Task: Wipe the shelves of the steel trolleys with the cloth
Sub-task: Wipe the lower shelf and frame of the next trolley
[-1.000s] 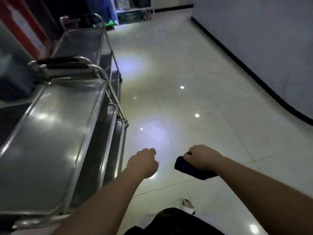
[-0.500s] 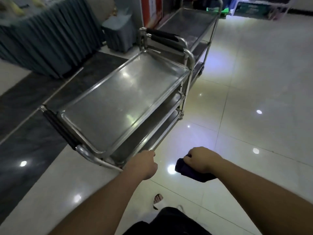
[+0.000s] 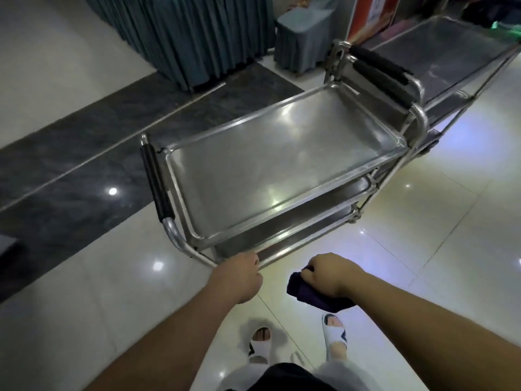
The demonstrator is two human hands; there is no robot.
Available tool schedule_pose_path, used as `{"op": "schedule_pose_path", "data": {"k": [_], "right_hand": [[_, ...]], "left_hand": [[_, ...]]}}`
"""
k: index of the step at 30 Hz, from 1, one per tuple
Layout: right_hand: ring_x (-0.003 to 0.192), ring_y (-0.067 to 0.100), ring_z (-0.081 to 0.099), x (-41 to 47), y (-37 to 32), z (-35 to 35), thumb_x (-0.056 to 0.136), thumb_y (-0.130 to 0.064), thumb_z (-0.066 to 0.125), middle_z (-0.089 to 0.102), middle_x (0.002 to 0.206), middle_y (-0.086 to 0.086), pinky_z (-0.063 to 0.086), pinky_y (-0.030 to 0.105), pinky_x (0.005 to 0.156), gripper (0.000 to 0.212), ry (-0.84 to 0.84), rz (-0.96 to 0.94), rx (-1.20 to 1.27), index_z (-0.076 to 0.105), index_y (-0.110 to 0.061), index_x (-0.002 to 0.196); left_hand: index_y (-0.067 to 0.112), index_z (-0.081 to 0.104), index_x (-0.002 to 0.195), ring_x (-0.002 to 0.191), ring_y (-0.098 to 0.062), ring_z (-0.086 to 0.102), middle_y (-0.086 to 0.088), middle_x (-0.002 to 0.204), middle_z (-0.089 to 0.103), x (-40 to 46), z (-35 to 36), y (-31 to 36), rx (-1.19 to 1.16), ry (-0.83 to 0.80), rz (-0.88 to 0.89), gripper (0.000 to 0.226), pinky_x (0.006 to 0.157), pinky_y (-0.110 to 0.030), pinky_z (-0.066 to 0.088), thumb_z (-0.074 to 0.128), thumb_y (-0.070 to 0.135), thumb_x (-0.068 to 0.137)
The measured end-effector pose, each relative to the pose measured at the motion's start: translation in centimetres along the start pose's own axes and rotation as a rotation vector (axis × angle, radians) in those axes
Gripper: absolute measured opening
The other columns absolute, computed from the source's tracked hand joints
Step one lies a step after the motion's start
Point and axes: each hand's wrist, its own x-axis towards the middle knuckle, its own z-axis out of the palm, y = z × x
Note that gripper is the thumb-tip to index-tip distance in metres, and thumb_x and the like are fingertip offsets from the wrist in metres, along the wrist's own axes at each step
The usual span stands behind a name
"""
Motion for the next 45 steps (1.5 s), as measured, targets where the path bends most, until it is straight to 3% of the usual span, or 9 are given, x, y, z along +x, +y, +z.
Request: {"op": "schedule_pose_path", "data": {"k": [4, 7, 14, 21, 29, 35, 40, 43, 45], "right_hand": [[0.079, 0.018, 0.061, 2.7, 1.1, -2.0, 0.1, -0.045, 0.041, 0.065, 0.085, 0.001, 0.045, 0.033, 0.067, 0.036, -0.067, -0.142, -0.081, 0.064, -0.02, 0.088], [0.076, 0.017, 0.06, 4.2, 2.2, -3.0, 0.098, -0.045, 0.041, 0.064, 0.081, -0.001, 0.043, 0.033, 0.063, 0.035, -0.105, -0.204, -0.137, 0.059, -0.023, 0.079], [0.079, 0.017, 0.06, 6.3, 3.3, -1.3, 0.1, -0.046, 0.038, 0.063, 0.085, -0.003, 0.039, 0.03, 0.06, 0.036, -0.201, -0.248, -0.349, 0.06, -0.022, 0.084], [0.084, 0.017, 0.06, 8.3, 0.8, 1.9, 0.103, -0.048, 0.037, 0.064, 0.088, -0.004, 0.042, 0.03, 0.065, 0.037, -0.224, -0.286, -0.349, 0.059, -0.022, 0.089], [0.074, 0.014, 0.061, 14.0, -1.6, 8.5, 0.102, -0.042, 0.038, 0.065, 0.078, -0.006, 0.049, 0.034, 0.066, 0.034, -0.082, -0.22, -0.143, 0.059, -0.025, 0.083], [0.073, 0.014, 0.06, 21.8, -2.0, 13.0, 0.101, -0.04, 0.04, 0.066, 0.076, -0.004, 0.047, 0.035, 0.066, 0.032, -0.032, -0.252, -0.032, 0.06, -0.026, 0.08], [0.08, 0.023, 0.062, 29.3, -1.0, 16.1, 0.102, -0.041, 0.04, 0.071, 0.087, 0.002, 0.046, 0.036, 0.07, 0.033, 0.035, -0.333, -0.009, 0.067, -0.025, 0.092], [0.08, 0.026, 0.06, 33.5, -0.9, 17.2, 0.102, -0.041, 0.041, 0.067, 0.085, 0.001, 0.041, 0.035, 0.069, 0.031, 0.118, -0.389, 0.019, 0.062, -0.026, 0.085], [0.076, 0.024, 0.06, 36.0, -1.2, 17.5, 0.102, -0.041, 0.041, 0.064, 0.079, -0.002, 0.039, 0.034, 0.064, 0.031, 0.196, -0.425, 0.081, 0.061, -0.026, 0.084]], "left_hand": [[0.026, 0.056, 0.137, 0.111, -0.026, 0.063, -0.003, 0.133, 0.062, -1.2, 0.7, 1.1, -0.095, 0.077, -0.19, 0.038, 0.093, -0.039, 0.053, 0.051, 0.033, 0.1], [0.026, 0.054, 0.141, 0.121, -0.027, 0.06, -0.003, 0.14, 0.059, -2.3, 2.5, 1.7, -0.149, 0.088, -0.307, 0.043, 0.1, -0.04, 0.051, 0.049, 0.033, 0.099], [0.027, 0.047, 0.148, 0.131, -0.026, 0.054, -0.002, 0.147, 0.052, -4.5, 8.3, 1.4, -0.265, 0.036, -0.473, 0.048, 0.107, -0.04, 0.046, 0.047, 0.036, 0.102], [0.026, 0.051, 0.146, 0.129, -0.023, 0.057, -0.001, 0.143, 0.057, -3.2, 11.6, -2.4, -0.404, 0.047, -0.492, 0.046, 0.105, -0.036, 0.047, 0.05, 0.034, 0.101], [0.026, 0.05, 0.147, 0.121, -0.019, 0.059, 0.002, 0.142, 0.057, 2.3, 16.4, -8.6, -0.579, 0.098, -0.481, 0.046, 0.09, -0.026, 0.041, 0.05, 0.034, 0.101], [0.026, 0.054, 0.143, 0.12, -0.018, 0.061, 0.002, 0.138, 0.062, 8.2, 21.0, -12.8, -0.621, 0.175, -0.527, 0.045, 0.09, -0.026, 0.043, 0.054, 0.034, 0.099], [0.024, 0.058, 0.135, 0.12, -0.02, 0.062, 0.001, 0.131, 0.065, 14.8, 25.4, -15.1, -0.635, 0.325, -0.556, 0.039, 0.102, -0.032, 0.048, 0.055, 0.033, 0.097], [0.027, 0.061, 0.124, 0.109, -0.017, 0.064, 0.007, 0.116, 0.067, 18.8, 27.9, -16.4, -0.68, 0.517, -0.618, 0.028, 0.092, -0.03, 0.049, 0.056, 0.035, 0.097], [0.028, 0.058, 0.129, 0.103, -0.014, 0.065, 0.008, 0.115, 0.067, 21.1, 29.2, -17.3, -0.759, 0.642, -0.672, 0.035, 0.085, -0.028, 0.048, 0.06, 0.039, 0.096]]}}
